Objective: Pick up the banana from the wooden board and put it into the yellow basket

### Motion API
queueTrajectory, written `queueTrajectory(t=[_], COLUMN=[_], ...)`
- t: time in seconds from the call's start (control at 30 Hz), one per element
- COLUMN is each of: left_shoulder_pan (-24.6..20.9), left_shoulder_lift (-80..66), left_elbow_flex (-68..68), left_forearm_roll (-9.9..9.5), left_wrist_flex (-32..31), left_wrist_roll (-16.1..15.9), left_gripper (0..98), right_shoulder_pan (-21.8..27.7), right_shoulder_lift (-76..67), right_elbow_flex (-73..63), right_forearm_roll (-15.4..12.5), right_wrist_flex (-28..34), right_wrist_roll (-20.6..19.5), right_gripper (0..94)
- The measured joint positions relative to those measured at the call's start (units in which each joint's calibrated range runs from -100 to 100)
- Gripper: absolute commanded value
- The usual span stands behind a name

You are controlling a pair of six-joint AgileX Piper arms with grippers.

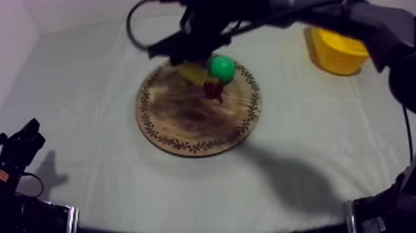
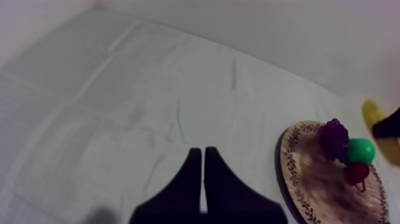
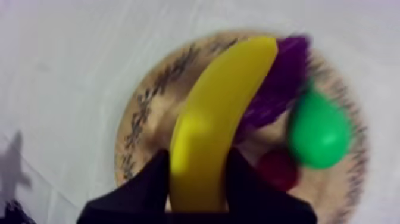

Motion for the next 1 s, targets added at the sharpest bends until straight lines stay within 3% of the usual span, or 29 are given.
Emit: queueTrajectory(t=[0.2, 0.37, 1.0], left_shoulder_pan=[0.0, 0.0, 0.0], left_shoulder_lift=[0.0, 0.0, 0.0], left_elbow_flex=[0.0, 0.0, 0.0], left_forearm_roll=[0.0, 0.0, 0.0], left_wrist_flex=[0.0, 0.0, 0.0], left_wrist_roll=[0.0, 0.0, 0.0], left_gripper=[0.1, 0.1, 0.1], right_shoulder_pan=[5.3, 11.2, 34.6], right_shoulder_lift=[-4.3, -6.7, -1.2], right_elbow_flex=[-4.2, -6.9, -17.1], right_forearm_roll=[-2.6, -2.6, -3.1], right_wrist_flex=[6.3, 9.5, 11.7], right_wrist_roll=[2.9, 4.6, 9.7], right_gripper=[21.3, 21.4, 21.0])
